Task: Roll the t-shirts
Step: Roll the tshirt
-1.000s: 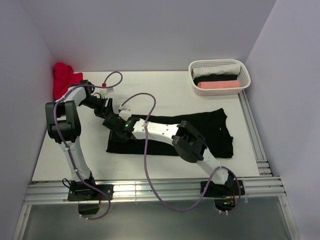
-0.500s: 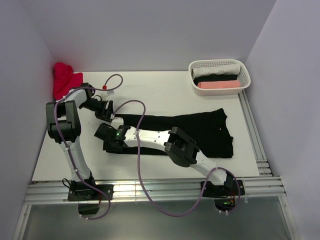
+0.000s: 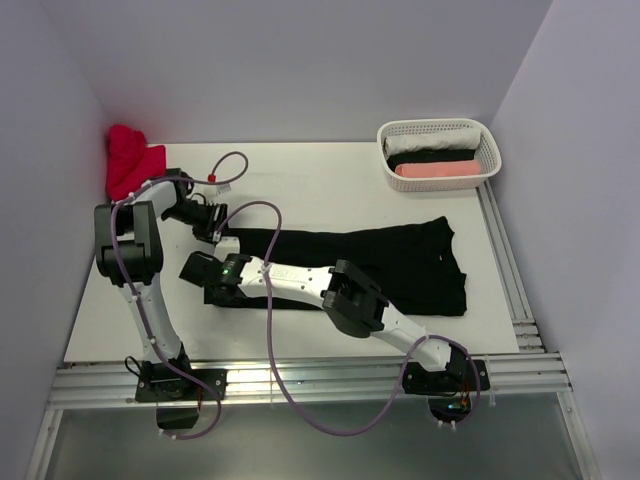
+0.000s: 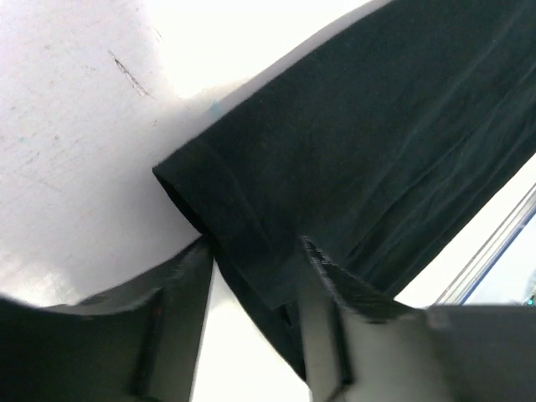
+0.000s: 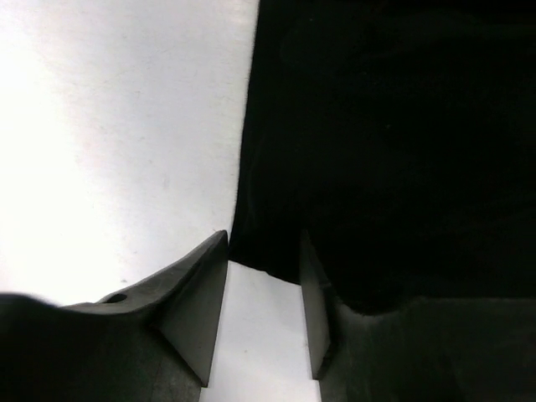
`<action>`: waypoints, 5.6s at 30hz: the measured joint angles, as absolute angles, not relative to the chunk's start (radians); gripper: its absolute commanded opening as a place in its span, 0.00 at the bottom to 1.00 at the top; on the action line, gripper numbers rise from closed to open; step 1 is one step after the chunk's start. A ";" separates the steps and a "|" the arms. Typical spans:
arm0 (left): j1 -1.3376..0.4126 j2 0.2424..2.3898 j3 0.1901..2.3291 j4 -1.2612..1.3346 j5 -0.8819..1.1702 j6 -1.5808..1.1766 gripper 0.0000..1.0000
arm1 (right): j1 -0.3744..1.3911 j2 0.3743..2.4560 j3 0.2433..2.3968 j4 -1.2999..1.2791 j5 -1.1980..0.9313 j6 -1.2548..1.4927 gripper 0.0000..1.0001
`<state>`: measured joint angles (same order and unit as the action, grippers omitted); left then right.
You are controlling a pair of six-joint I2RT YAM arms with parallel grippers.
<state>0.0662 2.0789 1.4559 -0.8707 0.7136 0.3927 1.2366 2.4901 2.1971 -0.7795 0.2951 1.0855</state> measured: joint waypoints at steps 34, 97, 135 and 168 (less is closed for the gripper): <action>0.012 1.867 1.297 -0.736 0.308 0.232 0.01 | 1.236 2.285 1.760 -0.358 0.099 1.044 0.00; 0.147 2.036 1.423 -0.939 0.625 0.259 0.66 | 1.164 2.017 1.256 0.015 0.123 1.238 0.00; -0.126 1.979 1.545 -0.926 0.279 0.144 0.02 | 1.198 1.943 1.121 0.110 0.194 1.286 0.00; 0.124 1.891 1.374 -1.010 0.505 0.292 0.86 | 1.205 2.003 1.276 0.075 0.174 1.251 0.00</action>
<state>0.1242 1.8912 1.3743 -1.0100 0.5053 0.2920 1.2045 2.0029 1.2762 0.0746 0.1741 1.2514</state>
